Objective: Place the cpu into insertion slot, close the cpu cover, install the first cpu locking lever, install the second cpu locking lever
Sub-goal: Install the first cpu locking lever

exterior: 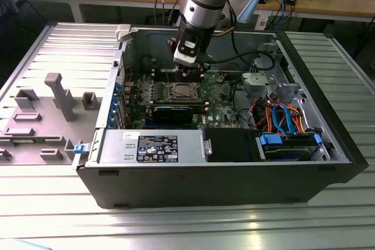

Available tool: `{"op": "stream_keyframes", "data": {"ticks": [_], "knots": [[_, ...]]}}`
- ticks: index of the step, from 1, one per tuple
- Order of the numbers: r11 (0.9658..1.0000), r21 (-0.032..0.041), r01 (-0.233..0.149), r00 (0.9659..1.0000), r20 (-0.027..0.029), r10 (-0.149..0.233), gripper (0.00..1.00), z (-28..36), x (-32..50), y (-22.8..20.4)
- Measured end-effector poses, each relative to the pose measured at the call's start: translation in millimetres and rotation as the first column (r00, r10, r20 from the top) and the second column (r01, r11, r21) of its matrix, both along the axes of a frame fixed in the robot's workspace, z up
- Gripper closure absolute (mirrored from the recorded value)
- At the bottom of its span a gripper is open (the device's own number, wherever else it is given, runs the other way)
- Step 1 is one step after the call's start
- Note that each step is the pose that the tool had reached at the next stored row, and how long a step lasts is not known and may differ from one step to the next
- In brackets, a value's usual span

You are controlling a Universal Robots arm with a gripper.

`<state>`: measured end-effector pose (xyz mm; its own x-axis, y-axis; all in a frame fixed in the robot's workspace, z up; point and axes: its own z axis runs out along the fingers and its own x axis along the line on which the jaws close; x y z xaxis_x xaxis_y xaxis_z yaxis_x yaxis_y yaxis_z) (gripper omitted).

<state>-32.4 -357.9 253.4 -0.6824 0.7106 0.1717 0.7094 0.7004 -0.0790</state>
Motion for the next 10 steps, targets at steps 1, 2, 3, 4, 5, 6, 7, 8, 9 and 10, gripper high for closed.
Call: {"op": "stream_keyframes", "data": {"ticks": [1,2,3,4,5,6,7,8,9,10], "knots": [[1.0,-0.0001,0.0,1.0,0.0007,0.0,0.89,0.0,0.0,0.0],[1.0,-0.0003,0.0,1.0,0.007,0.0,0.89,-0.1,0.0,0.0],[1.0,-0.0008,0.0,0.9997,0.0252,0.0,0.89,-0.2,0.0,0.0],[1.0,-0.0014,0.0,0.9992,0.041,0.0,0.89,-0.3,0.0,0.0],[1.0,-0.0017,0.0,0.9984,0.0567,0.0,0.89,-0.4,0.0,0.0],[1.0,-0.0017,0.0,0.9979,0.0645,0.0,0.89,-0.6,0.0,0.0],[1.0,-0.0016,0.0,0.9975,0.0713,0.0,0.89,-0.8,0.0,0.0],[1.0,-0.0022,0.0,0.9969,0.0791,0.0,0.89,-1.1,0.0,0.0],[1.0,-0.0036,0.0,0.9965,0.0831,0.0,0.89,-1.2,-0.1,0.0],[1.0,-0.0072,0.0,0.9961,0.0884,0.001,0.89,-1.6,-0.1,0.0]]}}
